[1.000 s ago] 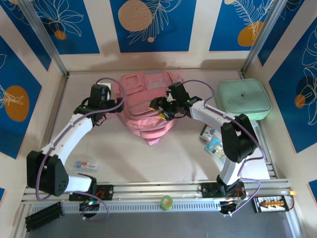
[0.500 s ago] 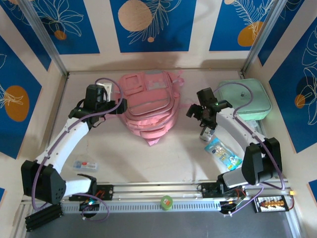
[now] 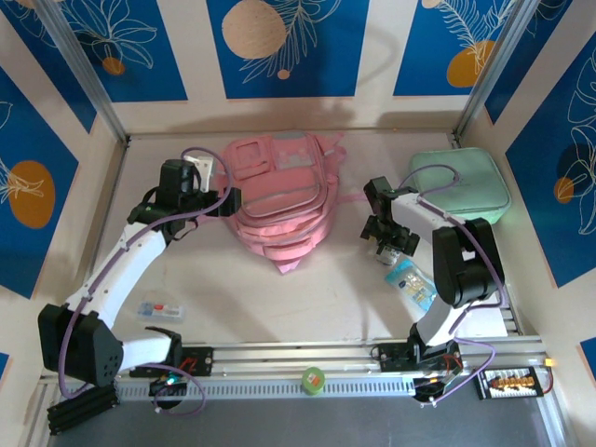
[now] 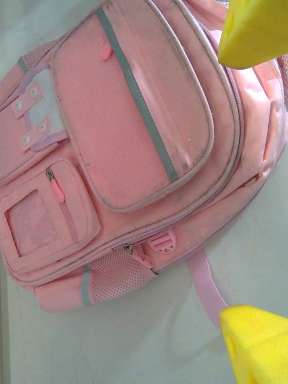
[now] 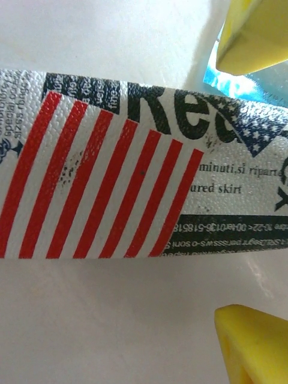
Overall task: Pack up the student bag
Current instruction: Pick up the glasses case from the middle-right of the table.
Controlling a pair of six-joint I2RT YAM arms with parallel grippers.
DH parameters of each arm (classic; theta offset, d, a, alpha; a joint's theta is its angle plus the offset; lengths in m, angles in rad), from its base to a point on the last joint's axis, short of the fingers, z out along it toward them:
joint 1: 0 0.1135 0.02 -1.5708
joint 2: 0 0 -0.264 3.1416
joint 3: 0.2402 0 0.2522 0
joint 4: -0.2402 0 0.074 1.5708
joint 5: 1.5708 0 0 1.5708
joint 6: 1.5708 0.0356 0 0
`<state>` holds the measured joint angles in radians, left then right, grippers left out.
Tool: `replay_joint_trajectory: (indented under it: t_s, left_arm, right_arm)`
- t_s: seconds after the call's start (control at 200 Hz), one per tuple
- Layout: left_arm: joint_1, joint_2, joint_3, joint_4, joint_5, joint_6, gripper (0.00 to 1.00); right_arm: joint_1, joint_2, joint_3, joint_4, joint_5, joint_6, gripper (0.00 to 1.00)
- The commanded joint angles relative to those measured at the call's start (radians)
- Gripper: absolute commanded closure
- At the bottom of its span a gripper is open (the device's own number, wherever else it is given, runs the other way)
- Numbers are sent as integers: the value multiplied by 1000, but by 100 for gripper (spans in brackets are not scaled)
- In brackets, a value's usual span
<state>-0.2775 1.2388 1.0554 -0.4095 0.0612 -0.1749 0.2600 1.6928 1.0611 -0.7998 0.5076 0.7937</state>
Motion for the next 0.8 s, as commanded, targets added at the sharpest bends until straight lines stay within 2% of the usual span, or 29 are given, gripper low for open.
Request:
replay_joint_trajectory:
  t_s: [0.0, 0.125, 0.27, 0.435, 0.535, 0.66, 0.795]
  left_arm:
    - [13, 9, -1, -9, 29, 16, 0]
    - [12, 13, 0, -9, 35, 18, 0]
    - [12, 14, 1, -8, 37, 20, 0]
    - [12, 20, 7, -11, 39, 22, 0]
    - [12, 27, 9, -11, 46, 22, 0]
    - [13, 41, 7, -9, 62, 28, 0]
    - [6, 72, 16, -9, 124, 46, 0]
  right_arm:
    - [-19, 16, -33, 18, -38, 21, 5]
    - [-36, 13, -53, 49, -69, 15, 14]
    - [-53, 13, -55, 61, -100, 2, 15]
    - [-79, 13, -71, 103, -179, -13, 37]
    - [-81, 9, -74, 100, -174, -10, 44]
    - [-81, -23, -78, 104, -191, -24, 47]
    - [-75, -114, -105, 157, -271, -51, 47]
